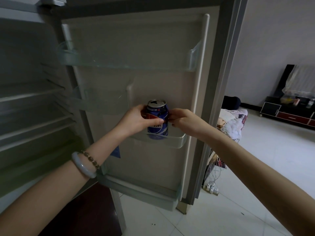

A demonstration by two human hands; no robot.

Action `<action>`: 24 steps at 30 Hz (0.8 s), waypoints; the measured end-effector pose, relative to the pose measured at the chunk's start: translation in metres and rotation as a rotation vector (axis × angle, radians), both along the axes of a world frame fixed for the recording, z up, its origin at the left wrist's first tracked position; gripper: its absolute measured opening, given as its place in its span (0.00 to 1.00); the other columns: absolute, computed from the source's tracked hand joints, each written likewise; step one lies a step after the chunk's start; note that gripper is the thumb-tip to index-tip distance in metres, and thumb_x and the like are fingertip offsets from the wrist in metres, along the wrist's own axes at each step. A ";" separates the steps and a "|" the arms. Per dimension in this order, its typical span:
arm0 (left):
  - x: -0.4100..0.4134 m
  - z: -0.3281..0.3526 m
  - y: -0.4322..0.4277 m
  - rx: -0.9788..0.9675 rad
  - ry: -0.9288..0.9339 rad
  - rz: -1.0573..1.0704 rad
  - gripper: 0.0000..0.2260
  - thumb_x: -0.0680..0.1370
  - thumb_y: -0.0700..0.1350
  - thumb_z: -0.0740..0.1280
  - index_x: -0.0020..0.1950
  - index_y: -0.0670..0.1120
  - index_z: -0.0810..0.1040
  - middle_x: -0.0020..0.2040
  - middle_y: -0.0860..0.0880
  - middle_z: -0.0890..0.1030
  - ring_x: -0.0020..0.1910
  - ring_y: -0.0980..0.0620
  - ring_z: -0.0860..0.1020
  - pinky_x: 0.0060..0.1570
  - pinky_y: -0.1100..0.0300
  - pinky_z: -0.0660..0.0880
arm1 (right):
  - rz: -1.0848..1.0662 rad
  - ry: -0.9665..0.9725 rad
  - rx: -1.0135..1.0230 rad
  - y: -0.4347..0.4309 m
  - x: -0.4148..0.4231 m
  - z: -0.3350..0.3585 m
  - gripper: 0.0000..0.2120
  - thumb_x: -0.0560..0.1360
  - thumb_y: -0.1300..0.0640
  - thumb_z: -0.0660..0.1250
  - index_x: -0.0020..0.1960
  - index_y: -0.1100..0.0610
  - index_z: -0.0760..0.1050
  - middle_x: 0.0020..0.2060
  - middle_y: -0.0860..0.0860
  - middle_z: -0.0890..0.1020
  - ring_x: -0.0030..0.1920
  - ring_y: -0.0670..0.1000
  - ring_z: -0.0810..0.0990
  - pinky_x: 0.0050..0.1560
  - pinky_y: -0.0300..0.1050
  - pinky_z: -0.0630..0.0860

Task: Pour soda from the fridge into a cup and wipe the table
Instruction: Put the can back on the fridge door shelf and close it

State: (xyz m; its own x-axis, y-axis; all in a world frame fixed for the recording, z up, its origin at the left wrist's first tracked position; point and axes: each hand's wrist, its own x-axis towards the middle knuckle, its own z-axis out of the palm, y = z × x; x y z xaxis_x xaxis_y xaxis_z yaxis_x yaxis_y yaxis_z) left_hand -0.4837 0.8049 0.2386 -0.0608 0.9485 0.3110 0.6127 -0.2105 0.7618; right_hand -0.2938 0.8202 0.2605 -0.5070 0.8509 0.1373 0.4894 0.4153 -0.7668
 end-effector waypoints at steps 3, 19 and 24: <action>0.002 0.001 0.002 -0.002 0.014 -0.003 0.19 0.66 0.52 0.77 0.54 0.51 0.76 0.45 0.61 0.79 0.43 0.68 0.76 0.39 0.75 0.69 | 0.008 -0.045 -0.018 0.001 -0.001 0.002 0.21 0.72 0.67 0.56 0.63 0.58 0.74 0.59 0.57 0.79 0.61 0.56 0.76 0.64 0.57 0.71; 0.038 -0.033 -0.063 0.577 0.535 0.174 0.27 0.76 0.55 0.65 0.69 0.41 0.68 0.67 0.44 0.72 0.68 0.49 0.67 0.69 0.58 0.58 | -0.167 -0.065 0.780 -0.038 0.060 -0.035 0.24 0.75 0.63 0.59 0.71 0.62 0.64 0.64 0.57 0.75 0.64 0.54 0.71 0.63 0.39 0.64; 0.071 -0.055 -0.065 0.633 0.729 0.055 0.25 0.76 0.55 0.63 0.66 0.40 0.72 0.64 0.44 0.76 0.65 0.48 0.70 0.70 0.52 0.59 | -0.133 -0.140 1.019 -0.020 0.093 -0.068 0.21 0.72 0.69 0.58 0.65 0.68 0.70 0.63 0.62 0.75 0.66 0.59 0.70 0.72 0.37 0.58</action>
